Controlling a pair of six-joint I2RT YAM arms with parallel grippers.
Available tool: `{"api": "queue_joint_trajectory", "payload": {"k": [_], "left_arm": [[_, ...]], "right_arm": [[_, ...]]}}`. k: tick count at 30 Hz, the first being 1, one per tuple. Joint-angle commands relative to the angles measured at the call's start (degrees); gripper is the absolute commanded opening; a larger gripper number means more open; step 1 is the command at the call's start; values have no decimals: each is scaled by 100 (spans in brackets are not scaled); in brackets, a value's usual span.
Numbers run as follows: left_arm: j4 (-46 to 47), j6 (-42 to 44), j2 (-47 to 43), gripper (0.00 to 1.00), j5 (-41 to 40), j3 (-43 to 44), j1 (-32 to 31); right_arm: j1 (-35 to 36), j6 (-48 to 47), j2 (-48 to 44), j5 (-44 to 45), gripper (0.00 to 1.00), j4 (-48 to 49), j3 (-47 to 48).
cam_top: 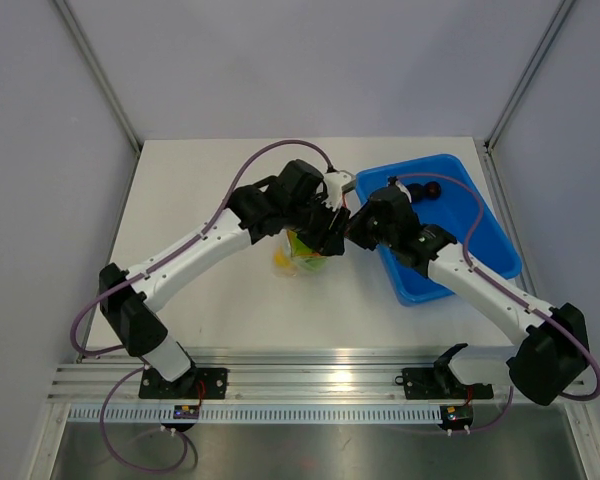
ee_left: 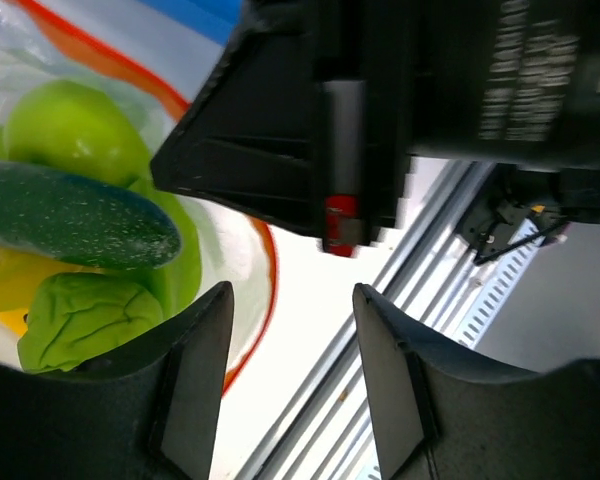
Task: Place the food in the zip-top bag and seal the zipper
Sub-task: Adjust the zipper food storage bag at the center of the board.
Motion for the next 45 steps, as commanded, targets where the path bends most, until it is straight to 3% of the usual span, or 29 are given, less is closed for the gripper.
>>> {"api": "queue_joint_trajectory", "payload": {"k": [1, 11, 13, 15, 16, 17, 22, 27, 29, 34, 37, 45], "left_arm": [[495, 44, -126, 51, -516, -189, -31], [504, -27, 59, 43, -851, -93, -180], [478, 8, 146, 28, -869, -75, -189], [434, 35, 243, 2, -904, -31, -189], [251, 35, 269, 0, -956, 13, -181], [214, 52, 252, 0, -974, 13, -181], [600, 96, -440, 0, -852, -803, -58], [820, 35, -846, 0, -263, -1217, 180], [838, 52, -943, 0, -132, -1296, 189], [742, 184, -1119, 0, -104, -1454, 285], [645, 263, -1224, 0, -148, -1507, 382], [513, 448, -1541, 0, -148, -1876, 540]], "right_arm": [[44, 337, -340, -14, 0, 133, 156], [44, 417, -366, -331, 0, 283, 103], [44, 399, -401, -348, 0, 309, 68], [44, 207, -463, -357, 3, 397, 32], [44, 32, -481, -531, 8, 415, 67], [44, -405, -507, -594, 24, 406, 111], [18, -1857, -656, -630, 57, -305, 664], [-359, -3273, -1087, -681, 59, -561, 674], [-579, -3947, -1289, -980, 60, -246, 420], [-905, -5461, -1482, -1877, 76, 431, -406], [-905, -6392, -1649, -2264, 77, 1037, -933], [-1309, -6948, -1071, -3740, 72, 1847, -1093]]}}
